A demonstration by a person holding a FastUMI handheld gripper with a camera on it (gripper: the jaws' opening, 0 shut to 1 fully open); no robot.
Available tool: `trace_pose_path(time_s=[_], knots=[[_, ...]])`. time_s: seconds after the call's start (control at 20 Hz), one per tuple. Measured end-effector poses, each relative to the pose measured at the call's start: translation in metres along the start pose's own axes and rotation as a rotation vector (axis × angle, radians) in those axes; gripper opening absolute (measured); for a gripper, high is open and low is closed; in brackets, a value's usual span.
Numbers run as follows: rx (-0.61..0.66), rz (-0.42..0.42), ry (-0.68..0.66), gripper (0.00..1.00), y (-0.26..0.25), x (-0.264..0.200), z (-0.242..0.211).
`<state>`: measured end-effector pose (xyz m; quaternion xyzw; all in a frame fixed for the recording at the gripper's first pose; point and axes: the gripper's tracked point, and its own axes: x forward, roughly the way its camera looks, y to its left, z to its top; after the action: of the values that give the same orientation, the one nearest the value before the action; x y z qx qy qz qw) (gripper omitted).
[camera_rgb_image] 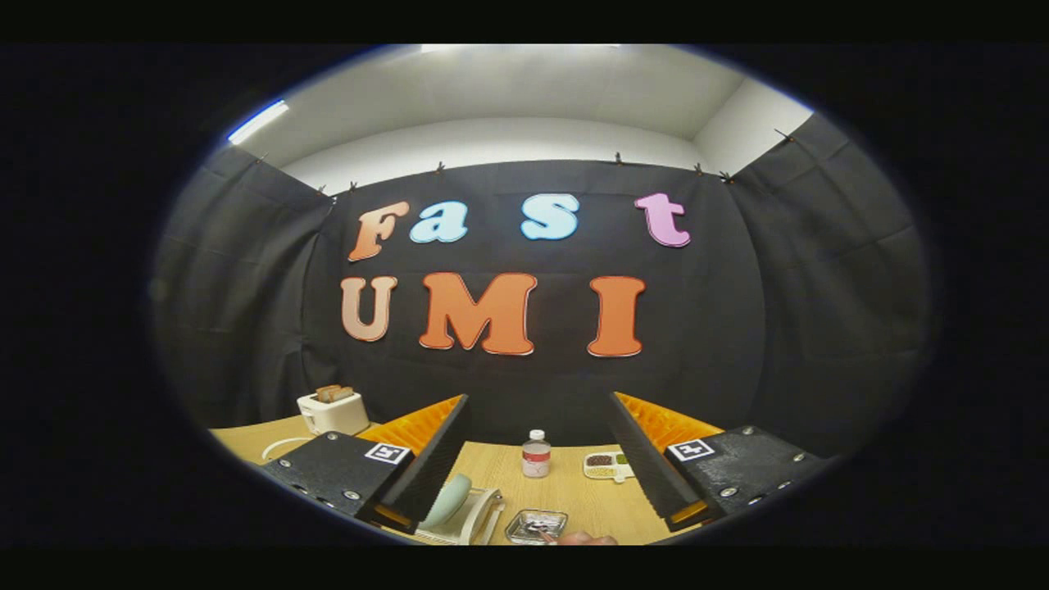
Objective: Take the plate from the dish rack, then take the spoon from the basket and place it into the plate.
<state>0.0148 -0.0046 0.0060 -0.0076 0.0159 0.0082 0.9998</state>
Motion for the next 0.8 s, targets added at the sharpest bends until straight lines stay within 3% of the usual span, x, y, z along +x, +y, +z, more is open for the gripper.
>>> trace_pose_path(time_s=[0.8], knots=[[0.051, 0.094, 0.256, 0.99, 0.035, 0.006, -0.060]])
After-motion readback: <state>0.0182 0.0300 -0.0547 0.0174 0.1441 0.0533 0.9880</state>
